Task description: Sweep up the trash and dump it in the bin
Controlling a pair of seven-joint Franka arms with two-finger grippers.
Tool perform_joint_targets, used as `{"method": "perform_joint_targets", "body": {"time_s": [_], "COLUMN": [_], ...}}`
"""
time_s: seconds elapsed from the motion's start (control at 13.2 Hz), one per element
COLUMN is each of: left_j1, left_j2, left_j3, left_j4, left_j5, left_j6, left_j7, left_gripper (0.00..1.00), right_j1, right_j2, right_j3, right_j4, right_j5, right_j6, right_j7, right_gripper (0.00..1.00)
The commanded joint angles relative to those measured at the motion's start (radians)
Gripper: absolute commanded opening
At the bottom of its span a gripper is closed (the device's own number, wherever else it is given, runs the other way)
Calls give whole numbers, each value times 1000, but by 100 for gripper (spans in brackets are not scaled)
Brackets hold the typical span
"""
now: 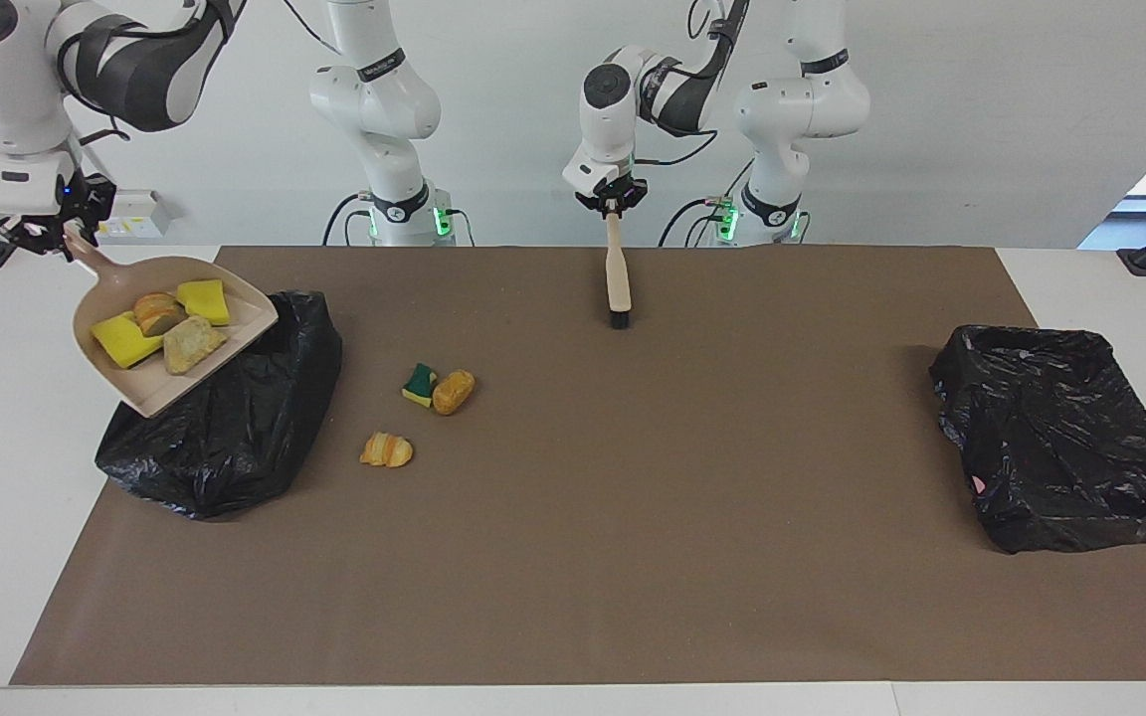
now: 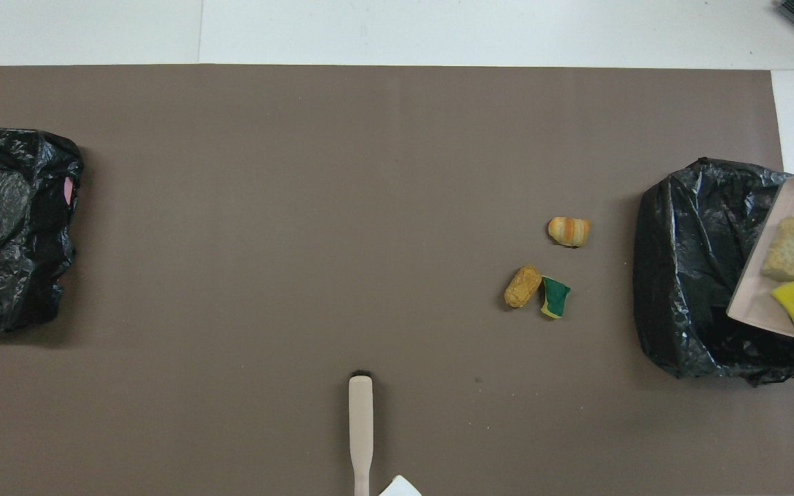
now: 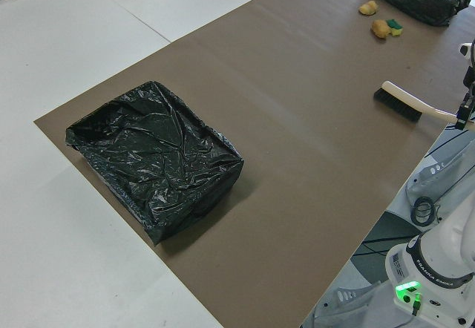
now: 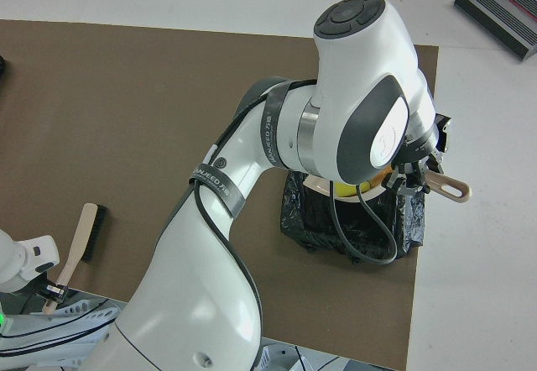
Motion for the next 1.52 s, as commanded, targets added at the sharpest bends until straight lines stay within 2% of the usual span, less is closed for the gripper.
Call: {"method": "perform_joint_targets", "body": {"time_s": [0.0, 0.08, 0.15, 0.23, 0.46, 0.53, 0.68, 0.91, 1.29, 1.44], "left_j1": [44, 75, 99, 122, 184, 196, 204, 198, 175, 140], "left_j2": [-13, -7, -2, -1, -2, 1, 15, 35, 246, 323], "left_j3": [7, 7, 8, 8, 21, 28, 102, 253, 439, 536], "left_j4": [-11, -3, 4, 20, 52, 63, 73, 93, 253, 338], "left_j5": [-26, -26, -25, -16, 12, 54, 104, 173, 404, 478], "left_j6": [-32, -35, -34, -32, -29, -22, -18, -18, -31, -37], "left_j7": [79, 84, 87, 110, 156, 177, 220, 320, 328, 328], "left_gripper": [60, 71, 91, 100, 100, 100, 100, 100, 100, 100], "right_j1": [6, 8, 9, 25, 71, 94, 132, 134, 124, 134], "right_j2": [-6, -12, -6, 6, 13, 13, 29, 36, -38, -81], "right_j3": [20, 20, 26, 28, 28, 26, 28, 28, 26, 35], "right_j4": [-41, -68, -88, -90, -105, -105, -104, -91, -4, 24], "right_j5": [-116, -155, -208, -247, -347, -373, -458, -480, -476, -448], "right_j6": [32, 73, 101, 115, 127, 127, 127, 127, 104, 42], "right_j7": [-45, -51, -52, -51, -45, -43, 1, 6, -121, -129], "right_gripper": [0, 0, 0, 0, 0, 0, 0, 0, 0, 0]}}
